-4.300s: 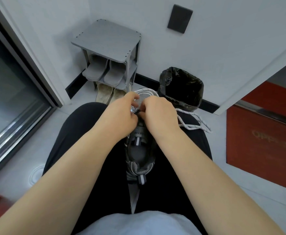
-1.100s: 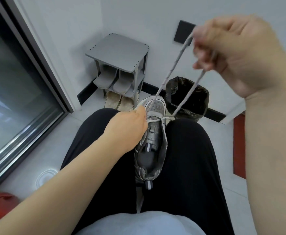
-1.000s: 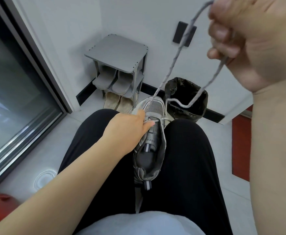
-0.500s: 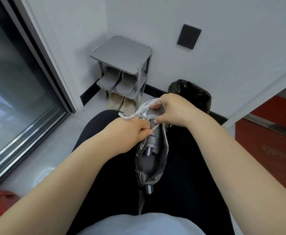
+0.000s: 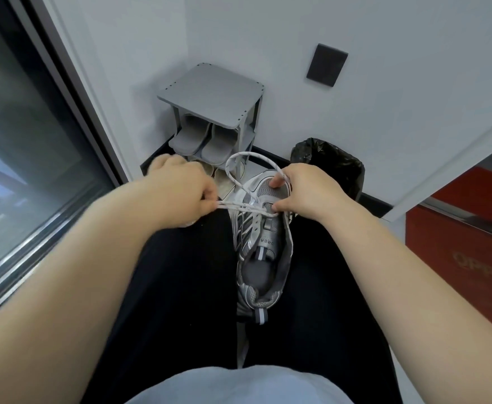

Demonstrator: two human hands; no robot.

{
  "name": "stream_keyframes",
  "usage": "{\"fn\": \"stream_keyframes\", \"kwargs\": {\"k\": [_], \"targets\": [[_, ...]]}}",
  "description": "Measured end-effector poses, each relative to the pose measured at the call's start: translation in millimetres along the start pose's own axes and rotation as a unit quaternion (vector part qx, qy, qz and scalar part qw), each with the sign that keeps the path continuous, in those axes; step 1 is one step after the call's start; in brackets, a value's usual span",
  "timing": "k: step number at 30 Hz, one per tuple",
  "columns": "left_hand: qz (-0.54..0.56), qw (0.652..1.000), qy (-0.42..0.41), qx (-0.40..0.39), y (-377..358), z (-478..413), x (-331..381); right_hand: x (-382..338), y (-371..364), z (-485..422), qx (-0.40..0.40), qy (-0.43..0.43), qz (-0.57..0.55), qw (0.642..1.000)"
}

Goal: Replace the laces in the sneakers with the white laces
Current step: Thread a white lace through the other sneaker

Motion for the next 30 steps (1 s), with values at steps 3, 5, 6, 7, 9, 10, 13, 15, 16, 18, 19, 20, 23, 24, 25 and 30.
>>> {"fn": "stream_keyframes", "kwargs": {"k": [3, 5, 6, 7, 9, 10, 13, 15, 16, 18, 19, 20, 23, 24, 25, 30], "targets": [[-0.012, 1.0, -0.006, 0.022, -5, -18, 33, 0, -3, -1, -0.001, 0.001, -0.004, 1.0], [-0.011, 0.999, -0.007, 0.041, -10, -26, 55, -2, -4, -2, 0.002, 0.007, -0.001, 1.0], [-0.003, 0.999, 0.003, 0.034, -17, -29, 62, -2, -4, -2, 0.005, 0.01, 0.0, 1.0], [0.0, 1.0, 0.013, 0.022, -25, -31, 67, -3, -4, -2, 0.008, 0.012, 0.0, 1.0], [0.01, 1.0, 0.021, 0.019, -36, -33, 72, -2, -4, -2, 0.015, 0.012, -0.002, 1.0], [0.018, 0.999, 0.015, 0.034, -35, -32, 74, -1, -4, -1, 0.02, 0.012, -0.001, 1.0], [0.036, 0.996, -0.071, 0.029, -25, -19, 82, -2, -3, 0, 0.041, 0.017, 0.006, 0.999], [0.082, 0.987, -0.136, -0.028, -16, 1, 84, -3, -3, 0, 0.051, 0.02, 0.024, 0.998], [0.115, 0.98, -0.152, -0.062, -9, 15, 80, -3, -3, 0, 0.052, 0.018, 0.029, 0.998], [0.157, 0.969, -0.158, -0.11, 3, 37, 64, -3, -2, -1, 0.05, 0.016, 0.022, 0.998], [0.165, 0.968, -0.143, -0.124, 6, 44, 52, -3, -1, -1, 0.046, 0.016, 0.017, 0.999], [0.17, 0.969, -0.116, -0.135, 8, 47, 40, -4, 1, -1, 0.042, 0.019, 0.017, 0.999], [0.139, 0.979, -0.027, -0.15, 0, 40, 14, -7, 6, 1, 0.023, 0.027, 0.042, 0.998], [0.113, 0.983, -0.005, -0.143, -2, 34, 11, -7, 7, 2, 0.011, 0.028, 0.044, 0.999], [0.091, 0.988, 0.01, -0.124, -4, 27, 10, -5, 7, 3, -0.005, 0.027, 0.033, 0.999], [0.15, 0.988, 0.024, 0.016, -8, -13, 53, -3, 19, 12, -0.049, 0.021, -0.142, 0.988]]}}
Point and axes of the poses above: each hand's wrist, its own z-axis away from the middle knuckle, its own y-axis out of the back of the hand, x = y × z, the point moved 9 cm from there along -z, towards the middle knuckle, and after that the axes turned 8 degrees about -y, right-handed, at the moved point
